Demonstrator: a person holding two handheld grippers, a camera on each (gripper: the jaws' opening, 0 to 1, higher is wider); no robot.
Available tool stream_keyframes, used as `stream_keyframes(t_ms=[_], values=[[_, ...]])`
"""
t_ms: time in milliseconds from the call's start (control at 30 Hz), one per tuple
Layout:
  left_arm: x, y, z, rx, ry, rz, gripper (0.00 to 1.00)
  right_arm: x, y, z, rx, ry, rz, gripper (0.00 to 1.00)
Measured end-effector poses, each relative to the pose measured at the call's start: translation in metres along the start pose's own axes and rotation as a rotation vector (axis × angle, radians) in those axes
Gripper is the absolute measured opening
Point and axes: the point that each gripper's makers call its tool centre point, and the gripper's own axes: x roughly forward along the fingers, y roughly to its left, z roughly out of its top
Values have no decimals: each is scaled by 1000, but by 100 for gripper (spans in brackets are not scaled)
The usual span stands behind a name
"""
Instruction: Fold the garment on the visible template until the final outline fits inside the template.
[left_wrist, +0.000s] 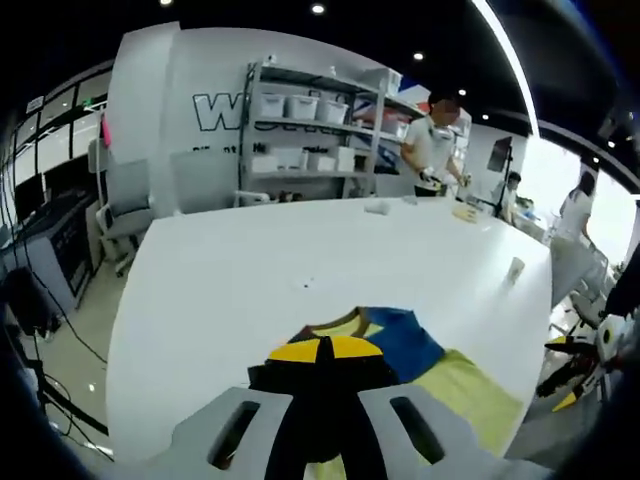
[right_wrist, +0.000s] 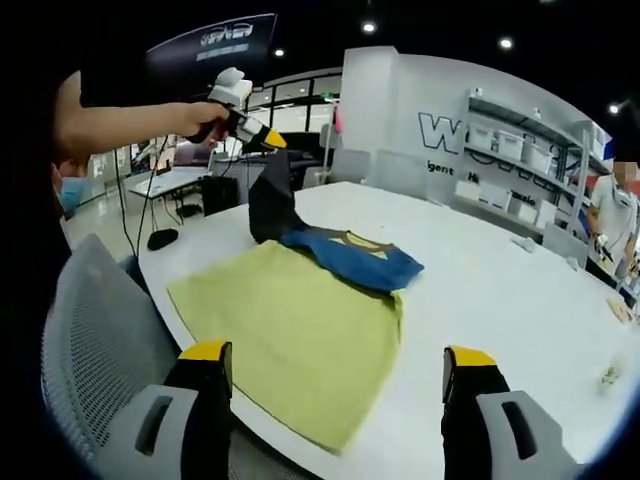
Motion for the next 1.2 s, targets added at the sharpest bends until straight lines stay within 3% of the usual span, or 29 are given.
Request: stream_keyframes(t_ms=[867,1200], values=[[65,-84,3,5,57,-194,4,-2,6,-2,39,-21,-8,89],[97,-107,-2,-65,99,-276,4,-4,0,0,31,-19,-10,89]])
